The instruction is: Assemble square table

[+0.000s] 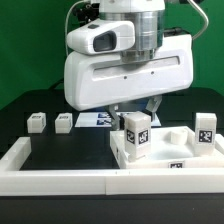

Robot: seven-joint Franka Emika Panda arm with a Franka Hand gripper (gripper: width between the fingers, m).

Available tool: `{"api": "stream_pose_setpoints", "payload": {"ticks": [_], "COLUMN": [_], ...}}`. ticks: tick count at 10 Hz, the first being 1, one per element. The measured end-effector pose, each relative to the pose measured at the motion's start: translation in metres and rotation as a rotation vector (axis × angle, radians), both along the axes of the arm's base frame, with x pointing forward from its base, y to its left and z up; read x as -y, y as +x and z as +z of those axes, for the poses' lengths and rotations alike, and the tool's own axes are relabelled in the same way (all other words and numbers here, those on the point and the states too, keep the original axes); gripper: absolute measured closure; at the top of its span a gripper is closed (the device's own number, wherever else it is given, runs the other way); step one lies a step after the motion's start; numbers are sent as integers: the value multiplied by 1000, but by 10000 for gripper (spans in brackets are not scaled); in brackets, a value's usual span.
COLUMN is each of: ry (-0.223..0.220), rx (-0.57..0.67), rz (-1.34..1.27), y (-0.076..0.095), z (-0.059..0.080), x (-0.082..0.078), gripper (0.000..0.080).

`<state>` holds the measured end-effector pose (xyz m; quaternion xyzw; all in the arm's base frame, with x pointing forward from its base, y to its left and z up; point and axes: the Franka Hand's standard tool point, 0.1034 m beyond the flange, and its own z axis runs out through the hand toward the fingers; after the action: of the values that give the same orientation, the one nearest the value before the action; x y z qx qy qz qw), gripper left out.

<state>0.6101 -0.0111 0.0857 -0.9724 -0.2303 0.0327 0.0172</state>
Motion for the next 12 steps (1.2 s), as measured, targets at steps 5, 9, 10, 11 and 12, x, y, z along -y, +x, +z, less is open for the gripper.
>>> {"api": "stream_pose_setpoints", "payload": {"ticks": [5, 9, 10, 11, 12], "ry": [-12, -33, -35, -38, -41], "rx": [-3, 16, 15, 18, 23], "rz": [-188, -539, -594, -692, -755], "y": [0, 0, 1, 1, 2], "z": [0, -1, -1, -1, -1], "x": [0, -3, -3, -3, -4], "gripper": [508, 508, 508, 508, 507]}}
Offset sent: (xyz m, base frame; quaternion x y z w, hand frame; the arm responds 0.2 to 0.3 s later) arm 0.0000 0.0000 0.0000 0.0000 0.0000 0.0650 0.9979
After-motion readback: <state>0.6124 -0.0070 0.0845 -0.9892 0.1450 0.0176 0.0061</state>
